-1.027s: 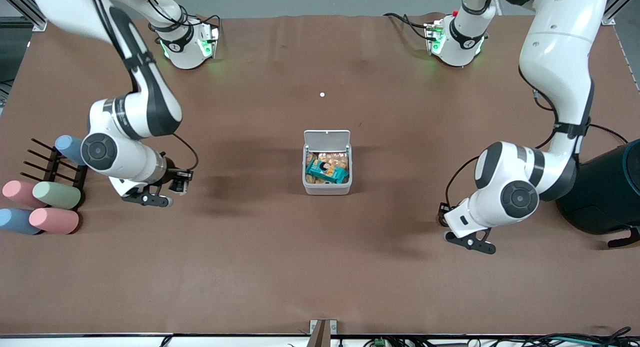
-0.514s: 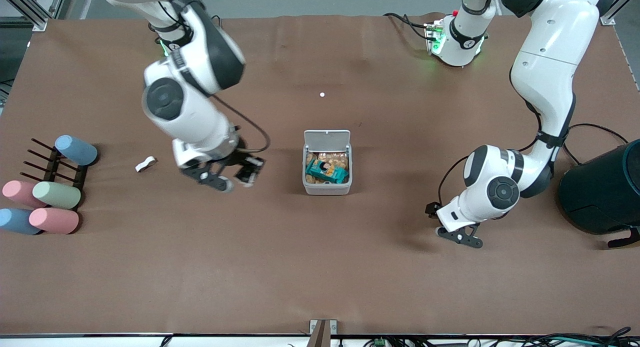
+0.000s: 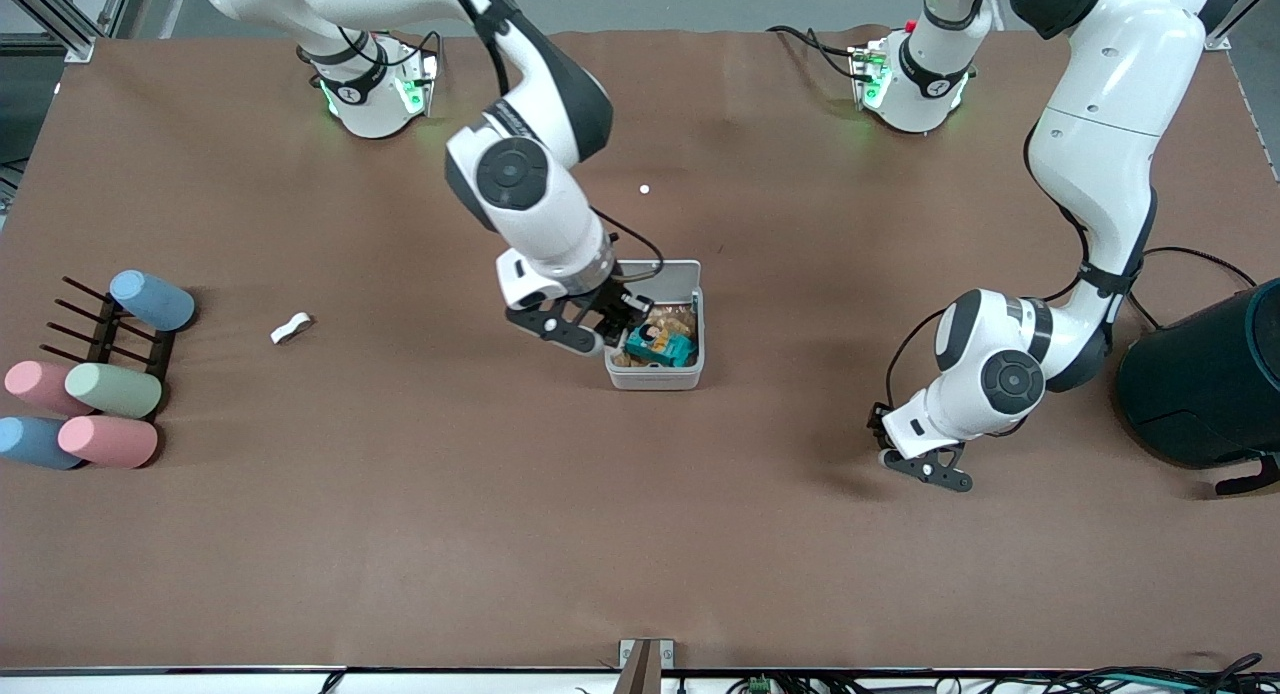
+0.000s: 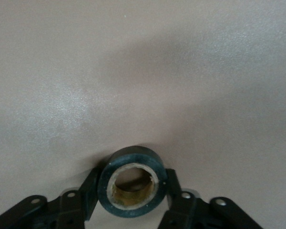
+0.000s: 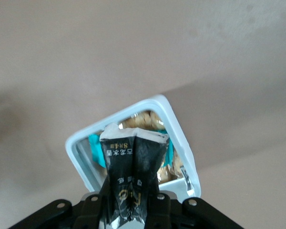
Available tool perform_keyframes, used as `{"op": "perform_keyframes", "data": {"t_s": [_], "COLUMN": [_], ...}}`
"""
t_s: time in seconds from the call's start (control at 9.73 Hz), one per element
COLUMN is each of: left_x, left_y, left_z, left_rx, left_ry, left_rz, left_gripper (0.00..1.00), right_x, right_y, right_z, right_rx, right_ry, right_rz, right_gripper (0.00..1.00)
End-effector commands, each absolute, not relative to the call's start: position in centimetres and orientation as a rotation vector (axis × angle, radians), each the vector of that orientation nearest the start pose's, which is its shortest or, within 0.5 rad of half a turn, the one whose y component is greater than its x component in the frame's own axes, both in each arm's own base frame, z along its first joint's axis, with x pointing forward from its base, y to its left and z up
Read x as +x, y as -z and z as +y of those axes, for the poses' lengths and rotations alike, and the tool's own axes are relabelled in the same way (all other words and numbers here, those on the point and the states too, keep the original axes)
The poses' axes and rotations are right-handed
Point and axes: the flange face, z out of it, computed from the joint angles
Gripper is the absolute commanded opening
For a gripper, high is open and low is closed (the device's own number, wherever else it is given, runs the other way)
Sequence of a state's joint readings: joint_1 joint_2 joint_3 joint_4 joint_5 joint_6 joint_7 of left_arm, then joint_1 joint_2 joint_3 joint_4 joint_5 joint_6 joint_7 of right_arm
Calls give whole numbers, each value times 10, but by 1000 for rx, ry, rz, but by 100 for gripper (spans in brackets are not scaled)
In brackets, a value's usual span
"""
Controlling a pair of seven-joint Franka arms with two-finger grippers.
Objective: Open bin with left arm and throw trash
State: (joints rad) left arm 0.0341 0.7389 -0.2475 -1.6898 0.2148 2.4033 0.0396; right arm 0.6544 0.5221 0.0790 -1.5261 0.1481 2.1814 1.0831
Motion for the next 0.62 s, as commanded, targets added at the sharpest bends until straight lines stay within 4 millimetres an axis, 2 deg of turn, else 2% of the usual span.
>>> {"op": "perform_keyframes", "data": {"t_s": [0.0, 0.1, 0.21, 0.31, 0.41, 0.51], "left_x": [661, 663, 665, 664, 661, 653], "left_y": [-186, -196, -220, -244, -272, -293], "left_z": [-127, -137, -151, -175, -210, -245], "left_rx": [-3103, -3102, -3098, -3090, -3081, -3090], "left_ry": [26, 46, 91, 93, 59, 37], "left_rz": [560, 565, 555, 543, 492, 417], "left_gripper": [0, 0, 0, 0, 0, 0], "right_x": [526, 518, 515, 516, 515, 516], "right_y": [-339, -334, -320, -314, -309, -308], "right_z": [486, 495, 498, 497, 497, 497], "right_rx": [-2913, -2923, -2942, -2949, -2953, -2953], "right_ry": [-85, -88, -101, -106, -114, -112], "right_rz": [615, 590, 583, 584, 587, 587], "right_gripper": [1, 1, 4, 10, 24, 50]}}
